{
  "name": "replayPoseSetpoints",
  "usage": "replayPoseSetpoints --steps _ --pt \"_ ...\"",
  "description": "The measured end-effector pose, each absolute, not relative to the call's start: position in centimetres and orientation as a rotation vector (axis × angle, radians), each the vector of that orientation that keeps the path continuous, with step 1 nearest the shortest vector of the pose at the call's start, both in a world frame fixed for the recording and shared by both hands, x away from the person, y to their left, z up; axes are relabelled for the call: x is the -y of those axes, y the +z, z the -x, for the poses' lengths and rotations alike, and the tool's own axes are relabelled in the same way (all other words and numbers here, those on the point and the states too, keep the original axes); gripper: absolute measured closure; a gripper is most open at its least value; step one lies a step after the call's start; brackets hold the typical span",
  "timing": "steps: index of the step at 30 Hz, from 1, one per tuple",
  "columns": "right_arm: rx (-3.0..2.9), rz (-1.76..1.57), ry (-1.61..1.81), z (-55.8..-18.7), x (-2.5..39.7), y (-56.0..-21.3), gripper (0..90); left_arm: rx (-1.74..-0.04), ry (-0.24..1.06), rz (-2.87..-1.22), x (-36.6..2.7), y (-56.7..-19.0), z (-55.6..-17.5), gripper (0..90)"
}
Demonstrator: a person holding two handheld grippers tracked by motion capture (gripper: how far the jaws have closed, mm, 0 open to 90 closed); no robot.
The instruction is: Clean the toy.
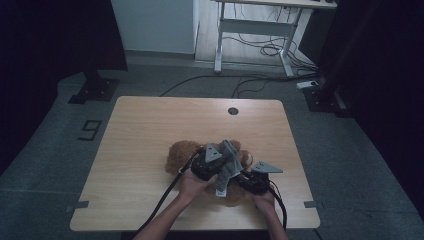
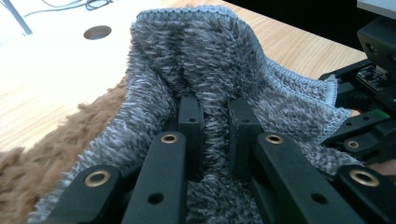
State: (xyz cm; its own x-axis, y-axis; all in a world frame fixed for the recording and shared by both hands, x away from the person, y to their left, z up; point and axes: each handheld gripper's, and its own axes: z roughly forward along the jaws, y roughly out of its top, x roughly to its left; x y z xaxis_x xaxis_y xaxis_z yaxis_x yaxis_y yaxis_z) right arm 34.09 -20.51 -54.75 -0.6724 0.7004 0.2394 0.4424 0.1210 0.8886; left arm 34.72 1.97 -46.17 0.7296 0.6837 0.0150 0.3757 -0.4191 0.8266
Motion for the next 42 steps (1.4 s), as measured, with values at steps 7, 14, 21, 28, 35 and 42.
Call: replayPoseSetpoints --steps 7,14,21,28,35,42 --pt "-2.163 -1.130 1.570 -34.0 20.5 -54.7 71.7 -0.864 0.516 -2.036 -5.6 -45.4 -34.7 78.2" --pt "-2.167 -1.124 1.572 -34.0 20.5 -54.7 71.7 -0.928 0.563 -1.950 -10.6 -44.7 -34.3 78.3" --pt "-2.165 -1.126 1.575 -34.0 20.5 -54.7 71.6 -1.017 0.548 -1.922 -14.9 -45.2 -34.4 78.3" --pt "-2.159 -1.126 1.582 -34.0 20.4 -54.8 71.6 -1.099 0.489 -1.907 -17.3 -47.0 -35.0 78.2" --pt "-2.161 -1.129 1.584 -34.1 20.5 -54.8 71.6 -1.196 0.439 -1.913 -19.0 -49.3 -35.8 78.1" --pt "-2.157 -1.131 1.570 -34.2 20.5 -54.8 71.7 -1.245 0.382 -1.940 -19.1 -51.6 -36.4 78.1"
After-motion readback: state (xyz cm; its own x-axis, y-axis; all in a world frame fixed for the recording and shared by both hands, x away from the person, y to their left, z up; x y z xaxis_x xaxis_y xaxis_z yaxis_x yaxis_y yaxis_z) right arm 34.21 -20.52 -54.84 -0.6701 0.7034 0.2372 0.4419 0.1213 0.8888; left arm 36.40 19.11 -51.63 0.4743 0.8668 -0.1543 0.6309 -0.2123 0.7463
